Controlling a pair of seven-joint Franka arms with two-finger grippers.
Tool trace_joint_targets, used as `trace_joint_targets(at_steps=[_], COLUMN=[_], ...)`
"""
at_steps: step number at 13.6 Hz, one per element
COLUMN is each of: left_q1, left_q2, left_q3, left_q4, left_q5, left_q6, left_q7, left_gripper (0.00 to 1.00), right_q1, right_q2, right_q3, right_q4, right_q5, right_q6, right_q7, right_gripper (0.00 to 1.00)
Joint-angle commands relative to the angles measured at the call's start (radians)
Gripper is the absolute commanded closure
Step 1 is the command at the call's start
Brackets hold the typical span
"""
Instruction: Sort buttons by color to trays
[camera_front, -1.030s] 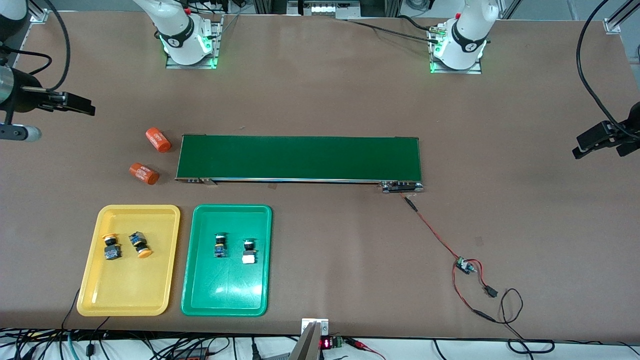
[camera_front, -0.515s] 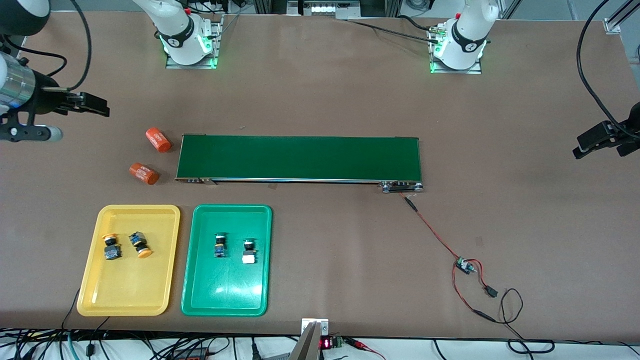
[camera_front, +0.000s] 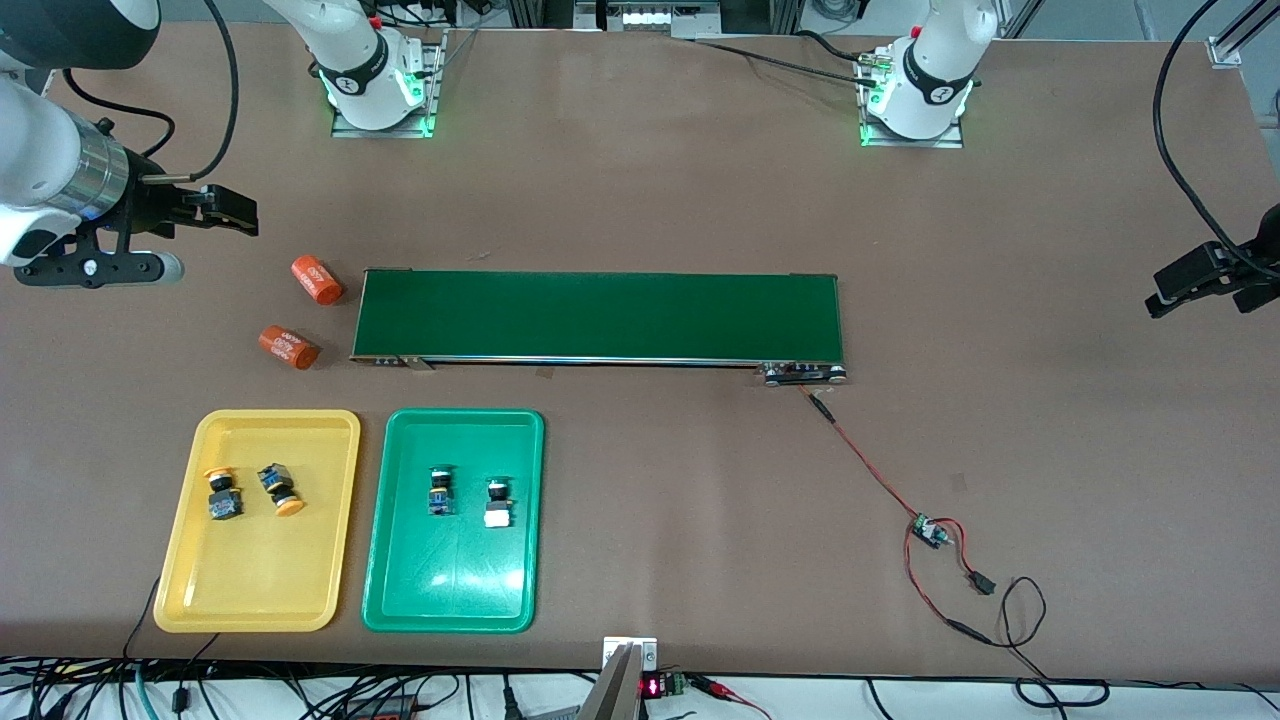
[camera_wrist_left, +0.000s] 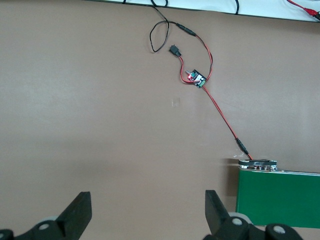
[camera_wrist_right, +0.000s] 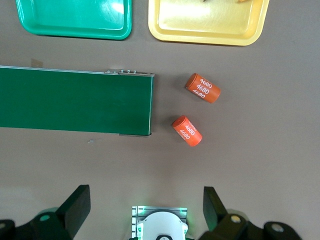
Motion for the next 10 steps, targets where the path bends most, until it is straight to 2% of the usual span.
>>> trace_joint_targets(at_steps=[1, 5, 8, 10], left_q1=[0.001, -0.001, -0.013, -0.011], left_q2=[-0.008, -0.020, -0.022, -0.024], left_q3=[-0.004, -0.008, -0.025, -0.031], left_q4=[0.005, 0.007, 0.001, -0.005], left_q5=[-0.003, -0.003, 0.004, 0.002], left_q6=[-0.007, -0.073, -0.020, -0.019], left_q7=[0.016, 0.014, 0.012, 0.012], left_gripper=[0.00, 0.00, 0.00, 0.00], right_q1=[0.019, 0.036, 0.031, 0.028], right_q2=[-0.007, -0.001, -0.001, 0.001], right_q3=[-0.004, -0.004, -0.005, -0.005], right_q4=[-0.005, -0.005, -0.003, -0.003], right_q5=[0.008, 0.008, 0.008, 0.011], right_q6=[0.009, 0.016, 0.021, 0.038], right_q7=[0.007, 0.045, 0.053, 0.137], right_gripper=[0.00, 0.00, 0.00, 0.00])
